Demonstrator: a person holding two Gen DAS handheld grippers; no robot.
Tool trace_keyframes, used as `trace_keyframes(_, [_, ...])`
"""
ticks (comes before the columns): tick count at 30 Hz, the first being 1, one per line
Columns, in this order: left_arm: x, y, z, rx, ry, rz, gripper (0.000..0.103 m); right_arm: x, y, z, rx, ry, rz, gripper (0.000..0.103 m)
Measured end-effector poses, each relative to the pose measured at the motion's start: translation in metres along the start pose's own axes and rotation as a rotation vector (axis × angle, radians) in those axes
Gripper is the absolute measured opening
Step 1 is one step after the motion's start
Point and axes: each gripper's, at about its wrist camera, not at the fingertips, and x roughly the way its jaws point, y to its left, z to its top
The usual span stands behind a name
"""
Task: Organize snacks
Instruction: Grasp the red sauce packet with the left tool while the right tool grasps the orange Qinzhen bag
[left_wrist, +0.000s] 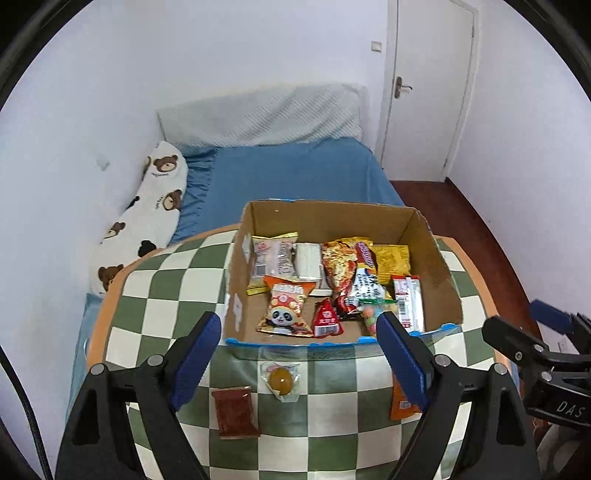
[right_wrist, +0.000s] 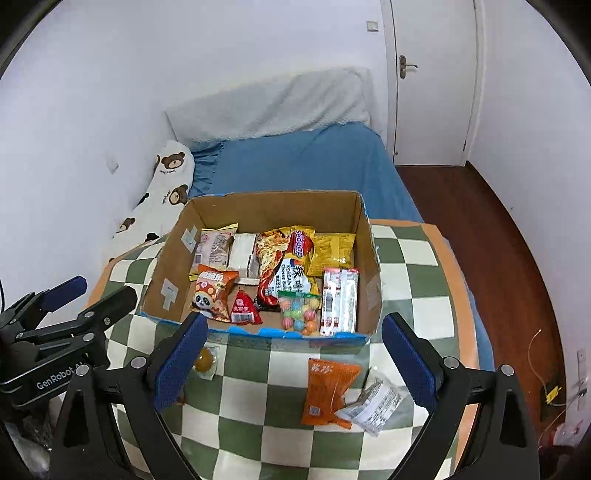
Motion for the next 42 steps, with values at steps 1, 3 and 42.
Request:
trace_keyframes(1, [0.001, 0.002, -0.004, -0.003, -0.002, 0.014, 0.086, 0.0, -0.002, -0.004, 0.009, 0.004, 0.008, 0.097])
trace_keyframes(3, [0.007, 0.007, -0.015, -0.009, 0.013, 0.037, 0.086, 0.007, -0.006, -0.013, 0.015, 0.0, 0.0, 0.097])
trace_keyframes(42, [0.171, 0.073, -0.207, -0.189, 0.665, -0.053, 0.053, 0.199, 0.007, -0.202, 0.042, 0.598, 0.049, 0.059])
